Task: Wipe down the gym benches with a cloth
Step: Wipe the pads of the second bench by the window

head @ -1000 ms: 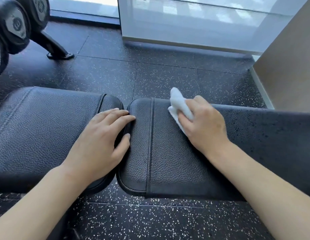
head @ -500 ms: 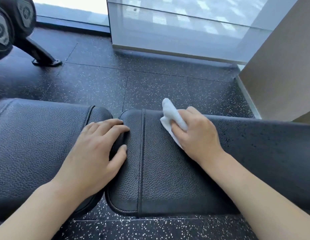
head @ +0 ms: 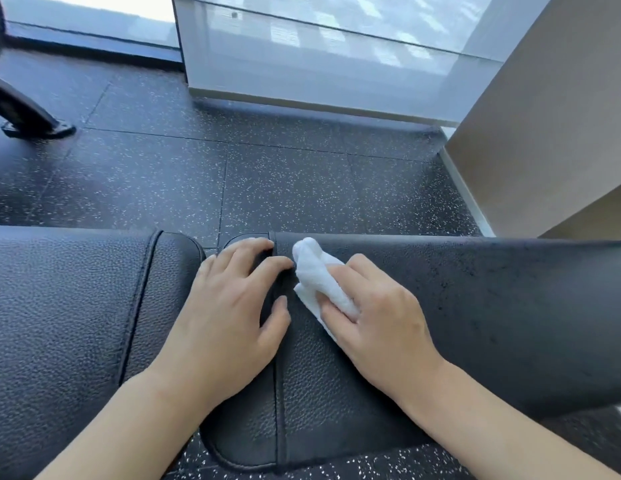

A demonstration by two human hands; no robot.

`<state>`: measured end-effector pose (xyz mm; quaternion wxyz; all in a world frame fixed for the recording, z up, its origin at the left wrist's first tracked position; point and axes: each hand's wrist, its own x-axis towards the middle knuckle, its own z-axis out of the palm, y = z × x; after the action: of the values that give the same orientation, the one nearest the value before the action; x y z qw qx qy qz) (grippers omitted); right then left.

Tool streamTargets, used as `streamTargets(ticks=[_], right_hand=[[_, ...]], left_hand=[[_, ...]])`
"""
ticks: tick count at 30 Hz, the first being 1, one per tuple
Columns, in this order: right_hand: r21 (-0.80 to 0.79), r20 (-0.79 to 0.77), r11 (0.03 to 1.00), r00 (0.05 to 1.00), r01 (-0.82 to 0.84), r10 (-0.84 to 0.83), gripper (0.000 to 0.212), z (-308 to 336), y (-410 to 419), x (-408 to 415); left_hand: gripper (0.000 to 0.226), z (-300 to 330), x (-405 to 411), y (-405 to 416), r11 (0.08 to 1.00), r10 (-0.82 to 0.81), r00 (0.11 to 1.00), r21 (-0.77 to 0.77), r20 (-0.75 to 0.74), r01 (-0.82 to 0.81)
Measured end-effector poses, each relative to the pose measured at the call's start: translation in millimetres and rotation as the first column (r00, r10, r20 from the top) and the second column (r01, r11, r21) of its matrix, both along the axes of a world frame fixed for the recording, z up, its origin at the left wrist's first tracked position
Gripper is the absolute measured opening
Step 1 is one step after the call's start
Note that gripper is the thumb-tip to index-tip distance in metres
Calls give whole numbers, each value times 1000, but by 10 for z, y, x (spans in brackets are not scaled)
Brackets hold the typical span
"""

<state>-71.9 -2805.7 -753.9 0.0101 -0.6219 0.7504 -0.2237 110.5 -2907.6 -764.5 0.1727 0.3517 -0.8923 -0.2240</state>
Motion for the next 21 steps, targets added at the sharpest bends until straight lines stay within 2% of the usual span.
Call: streamTargets(ticks=[7,12,16,21], right_hand=[[1,36,1000,999,4,-4,28,5,-20,-43],[3,49,989,988,145,-145,27,36,-266,-176],[-10,40,985,984,174,-174,22,26,-376,-200],[-1,16,982,982,187,-187,22,-3,-391,-206]], left_hand=[[41,67,-259,30,999,32,993,25,117,-36],[47,185,-450,-4,999,17,977,39,213,-26],[57,202,-599,0,999,-8,980,53,198,-2],[56,155,-566,-9,999,-23,989,30,143,19]])
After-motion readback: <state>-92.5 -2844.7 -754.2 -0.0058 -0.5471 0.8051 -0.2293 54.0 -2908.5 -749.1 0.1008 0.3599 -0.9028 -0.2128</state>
